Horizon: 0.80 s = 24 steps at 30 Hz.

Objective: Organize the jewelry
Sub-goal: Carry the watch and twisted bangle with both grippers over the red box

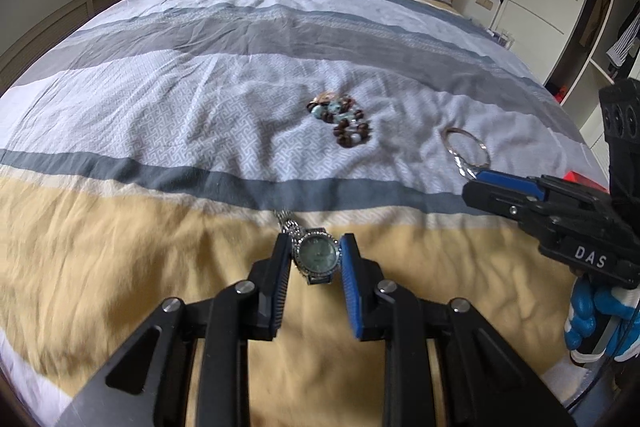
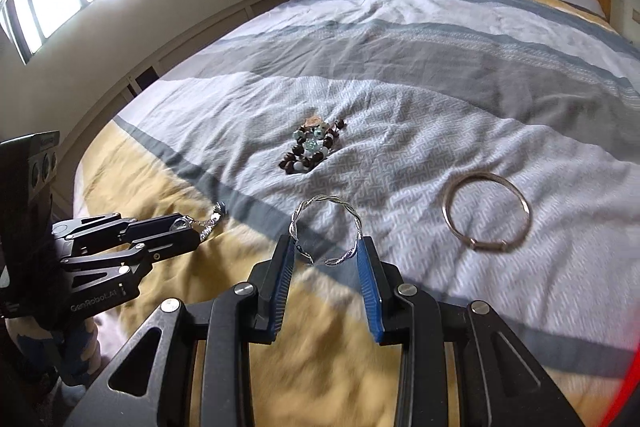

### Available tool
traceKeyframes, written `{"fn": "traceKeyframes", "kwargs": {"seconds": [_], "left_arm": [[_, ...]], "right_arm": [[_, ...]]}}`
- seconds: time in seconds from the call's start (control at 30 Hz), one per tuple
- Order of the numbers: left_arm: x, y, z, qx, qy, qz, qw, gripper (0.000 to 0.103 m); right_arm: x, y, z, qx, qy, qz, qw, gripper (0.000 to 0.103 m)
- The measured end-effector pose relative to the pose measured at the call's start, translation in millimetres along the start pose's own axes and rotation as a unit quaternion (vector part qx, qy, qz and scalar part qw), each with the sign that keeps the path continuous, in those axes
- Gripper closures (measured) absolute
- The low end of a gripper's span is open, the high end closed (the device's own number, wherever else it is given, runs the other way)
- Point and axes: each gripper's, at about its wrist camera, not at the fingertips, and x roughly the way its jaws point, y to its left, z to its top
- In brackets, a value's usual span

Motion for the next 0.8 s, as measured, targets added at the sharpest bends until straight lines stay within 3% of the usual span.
{"fn": "traceKeyframes", "kwargs": {"seconds": [0.27, 0.43, 0.63, 0.8], "left_arm": [[-37.4, -46.1, -7.4, 0.022, -0.013, -0.03, 0.9992, 0.08], [-54.9, -96.5, -5.0, 0.054, -0.023, -0.063, 0.9963, 0.08], [-60.7, -172.5, 2.4, 0.099, -0.027, -0.114, 0.9882, 0.08], [-56.8, -244.8, 1.0, 0.148, -0.017, -0.164, 0.9751, 0.08]], "right_arm": [[-68.5, -3.2, -29.4, 0.017, -0.029, -0.021, 0.999, 0.071], [-117.0, -23.1, -53.6, 0.035, -0.048, -0.048, 0.997, 0.071], [-173.4, -71.4, -85.4, 0.071, -0.066, -0.098, 0.99, 0.071], [-209.6, -128.7, -119.3, 0.102, -0.057, -0.153, 0.981, 0.071]]}}
